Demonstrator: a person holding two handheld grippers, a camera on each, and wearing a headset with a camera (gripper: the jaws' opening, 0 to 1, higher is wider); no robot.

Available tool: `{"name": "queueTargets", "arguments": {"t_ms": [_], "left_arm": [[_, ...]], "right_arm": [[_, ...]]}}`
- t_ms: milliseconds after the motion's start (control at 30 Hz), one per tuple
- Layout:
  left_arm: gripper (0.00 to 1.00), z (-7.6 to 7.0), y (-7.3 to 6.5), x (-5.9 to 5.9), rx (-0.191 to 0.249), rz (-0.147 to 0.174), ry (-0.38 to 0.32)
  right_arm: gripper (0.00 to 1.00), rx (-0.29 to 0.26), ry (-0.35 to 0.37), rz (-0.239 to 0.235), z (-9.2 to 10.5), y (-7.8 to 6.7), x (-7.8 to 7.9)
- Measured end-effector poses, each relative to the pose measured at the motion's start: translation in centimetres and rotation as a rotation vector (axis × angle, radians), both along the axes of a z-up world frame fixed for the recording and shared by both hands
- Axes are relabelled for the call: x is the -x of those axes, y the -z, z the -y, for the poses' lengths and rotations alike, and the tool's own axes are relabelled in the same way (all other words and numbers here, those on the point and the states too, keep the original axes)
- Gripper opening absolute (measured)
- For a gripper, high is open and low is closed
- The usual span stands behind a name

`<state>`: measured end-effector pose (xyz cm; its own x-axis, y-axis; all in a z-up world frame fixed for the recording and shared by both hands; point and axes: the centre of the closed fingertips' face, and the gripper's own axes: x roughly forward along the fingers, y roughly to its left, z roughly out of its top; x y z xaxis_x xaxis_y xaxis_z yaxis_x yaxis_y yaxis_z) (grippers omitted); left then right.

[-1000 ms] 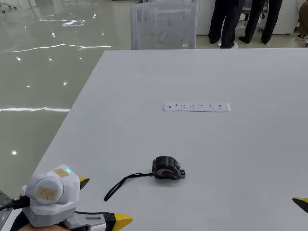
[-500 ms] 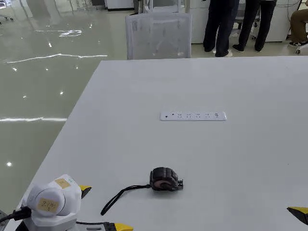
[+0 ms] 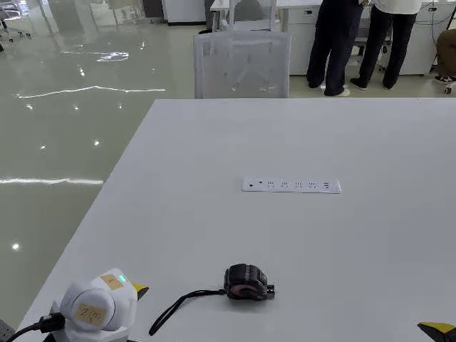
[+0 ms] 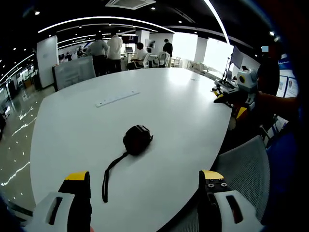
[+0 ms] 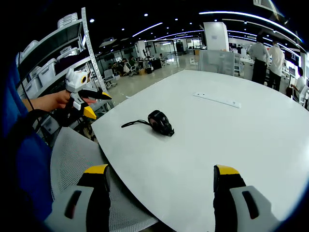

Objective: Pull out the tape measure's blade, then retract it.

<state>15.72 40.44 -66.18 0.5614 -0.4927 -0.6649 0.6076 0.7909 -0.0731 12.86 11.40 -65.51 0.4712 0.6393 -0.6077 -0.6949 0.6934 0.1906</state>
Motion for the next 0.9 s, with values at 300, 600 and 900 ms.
{"name": "queueTargets", "arguments": {"t_ms": [300,600,900], "left_arm": [[0.88,0.5,0.2,-1.0,-0.005,0.000,0.007],[0.86,1.5,0.4,-2.5,-0.015,0.015,0.041],[0.85,2.7,1.5,-3.9,-0.039,0.012,0.100]], "right_arm": [[0.84,0.002,-0.043,-0.013,-1.0,0.5,-0.9],[0.83,0.010,-0.087,-0.007,-1.9,1.0,-2.3],[0.82,0.020,-0.111,-0.015,-2.4,2.5,-3.0]]}}
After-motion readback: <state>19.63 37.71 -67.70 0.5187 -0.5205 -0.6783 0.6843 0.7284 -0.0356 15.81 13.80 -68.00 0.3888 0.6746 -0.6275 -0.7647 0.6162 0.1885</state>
